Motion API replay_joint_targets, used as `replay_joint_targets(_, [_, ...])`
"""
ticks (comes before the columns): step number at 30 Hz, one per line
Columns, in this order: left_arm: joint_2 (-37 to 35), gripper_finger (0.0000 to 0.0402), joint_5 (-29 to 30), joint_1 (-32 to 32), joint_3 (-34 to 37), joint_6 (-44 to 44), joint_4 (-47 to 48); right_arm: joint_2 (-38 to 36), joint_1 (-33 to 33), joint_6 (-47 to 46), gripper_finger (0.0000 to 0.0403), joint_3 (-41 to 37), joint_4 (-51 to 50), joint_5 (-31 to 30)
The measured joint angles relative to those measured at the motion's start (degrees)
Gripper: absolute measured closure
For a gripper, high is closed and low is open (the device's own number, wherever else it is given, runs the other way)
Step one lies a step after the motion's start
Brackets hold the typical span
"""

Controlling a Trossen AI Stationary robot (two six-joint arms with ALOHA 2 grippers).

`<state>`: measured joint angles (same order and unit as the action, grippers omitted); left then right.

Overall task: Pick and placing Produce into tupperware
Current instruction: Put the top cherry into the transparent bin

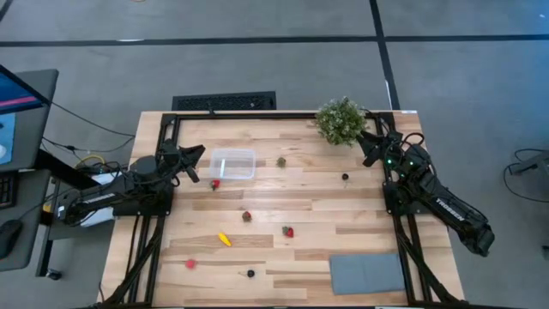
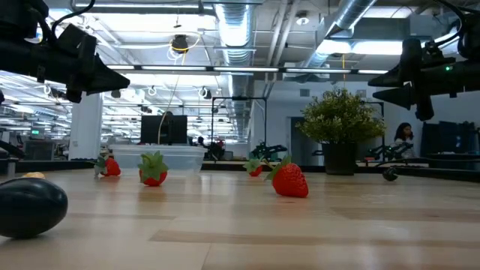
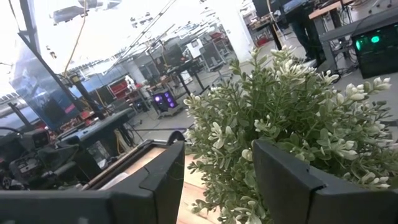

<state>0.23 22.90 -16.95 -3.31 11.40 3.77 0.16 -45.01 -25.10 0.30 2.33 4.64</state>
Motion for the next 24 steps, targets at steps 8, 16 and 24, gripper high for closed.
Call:
replay_joint_targets(8, [0.00,0.0248,5.14,-0.02,0.00,0.39,-0.19,0.00,-0.17,-0.41,0.0140,0.02,-0.10,-0.17])
replay_joint_targets(16, [0.00,0.0173,2.47,-0.01,0.00,2.27,-0.14,0.00,3.33,-5.99,0.0133,4.88,-1.78,7.36])
replay_joint_targets(24, [0.00,0.0166,1.40,-0.02,-0.02,2.96,-0.13,8.35,7.64,0.59,0.0133,23.04,-32.26,1.59])
